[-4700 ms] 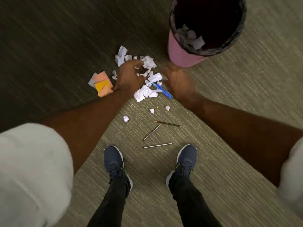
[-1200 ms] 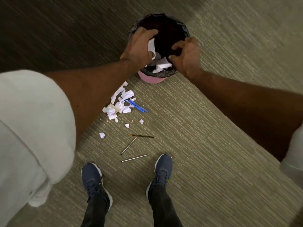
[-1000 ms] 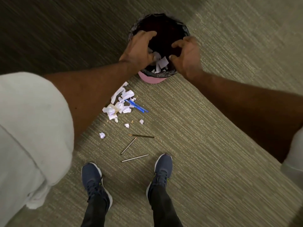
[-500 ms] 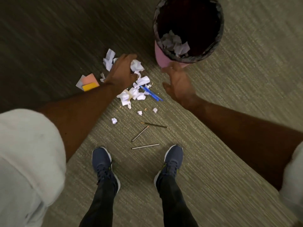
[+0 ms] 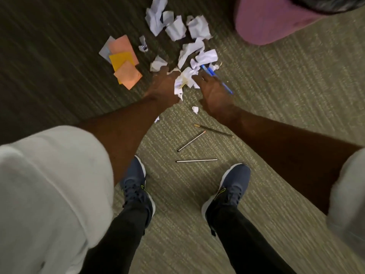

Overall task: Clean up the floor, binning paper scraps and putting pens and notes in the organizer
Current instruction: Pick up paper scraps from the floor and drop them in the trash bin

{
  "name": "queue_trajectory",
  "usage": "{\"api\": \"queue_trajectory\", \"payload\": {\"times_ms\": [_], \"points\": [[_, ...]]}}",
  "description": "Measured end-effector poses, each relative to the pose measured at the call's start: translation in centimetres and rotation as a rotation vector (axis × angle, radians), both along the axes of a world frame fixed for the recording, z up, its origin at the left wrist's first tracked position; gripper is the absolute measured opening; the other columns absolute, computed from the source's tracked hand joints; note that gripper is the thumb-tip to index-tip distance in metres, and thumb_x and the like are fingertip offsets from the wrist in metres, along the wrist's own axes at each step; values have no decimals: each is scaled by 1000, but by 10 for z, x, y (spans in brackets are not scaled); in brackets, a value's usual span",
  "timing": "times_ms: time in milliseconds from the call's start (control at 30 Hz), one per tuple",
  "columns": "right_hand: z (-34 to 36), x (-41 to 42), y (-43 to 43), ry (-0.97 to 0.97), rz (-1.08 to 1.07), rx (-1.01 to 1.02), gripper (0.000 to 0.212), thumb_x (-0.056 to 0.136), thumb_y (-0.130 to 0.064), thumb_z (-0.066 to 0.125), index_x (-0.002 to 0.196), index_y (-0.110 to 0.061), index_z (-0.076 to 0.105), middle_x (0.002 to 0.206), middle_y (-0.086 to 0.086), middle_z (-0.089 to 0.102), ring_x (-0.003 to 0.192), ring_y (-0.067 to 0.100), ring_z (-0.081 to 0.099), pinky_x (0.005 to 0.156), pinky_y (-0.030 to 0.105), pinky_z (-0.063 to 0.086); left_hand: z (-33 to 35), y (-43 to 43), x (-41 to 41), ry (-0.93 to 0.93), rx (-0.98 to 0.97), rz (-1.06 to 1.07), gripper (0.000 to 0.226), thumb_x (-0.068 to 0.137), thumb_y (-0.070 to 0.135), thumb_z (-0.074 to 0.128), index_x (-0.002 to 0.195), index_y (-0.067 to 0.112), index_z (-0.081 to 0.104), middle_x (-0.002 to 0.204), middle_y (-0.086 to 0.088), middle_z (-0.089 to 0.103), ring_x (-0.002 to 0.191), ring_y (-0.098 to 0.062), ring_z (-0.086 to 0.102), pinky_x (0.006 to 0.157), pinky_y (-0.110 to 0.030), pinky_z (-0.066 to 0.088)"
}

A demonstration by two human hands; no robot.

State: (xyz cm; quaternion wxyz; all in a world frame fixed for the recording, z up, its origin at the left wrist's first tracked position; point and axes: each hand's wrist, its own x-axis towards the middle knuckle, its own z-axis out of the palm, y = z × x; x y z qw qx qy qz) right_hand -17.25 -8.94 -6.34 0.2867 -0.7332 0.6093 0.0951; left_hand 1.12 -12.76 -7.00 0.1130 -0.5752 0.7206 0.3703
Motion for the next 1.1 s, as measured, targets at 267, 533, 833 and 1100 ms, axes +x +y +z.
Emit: {"api": "queue_trajectory", "payload": {"times_ms": [267,533,833,1100], "points": [[-76,10,-7,92,94,-65,83,90,14,48,159,-14,11,166,14,6,151,41,9,121,46,17,-74,10,-11,-18,-37,-38,99,71,33,86,151,32,28,162,-14,7,145,-41,21,114,-51,36],[-105,10,-7,91,44,-106,69,91,7,54,152,-13,30,164,20,10,147,46,20,113,54,37,-92,8,-10,-114,-200,-89,56,87,10,70,135,32,49,154,-7,25,133,-39,37,99,-50,51],[-101,10,-14,106,106,-193,30,91,9,47,116,-5,59,129,22,52,103,38,61,77,46,57,-89,-4,7,-60,-307,-116,35,90,-2,58,120,14,68,120,-15,58,103,-38,63,88,-50,56],[-40,25,-14,21,-48,-218,26,95,-4,39,100,-5,64,98,16,62,81,33,63,60,35,39,-35,4,28,-1,-347,7,32,92,-1,50,119,11,63,113,-19,61,101,-41,62,85,-51,51]]}}
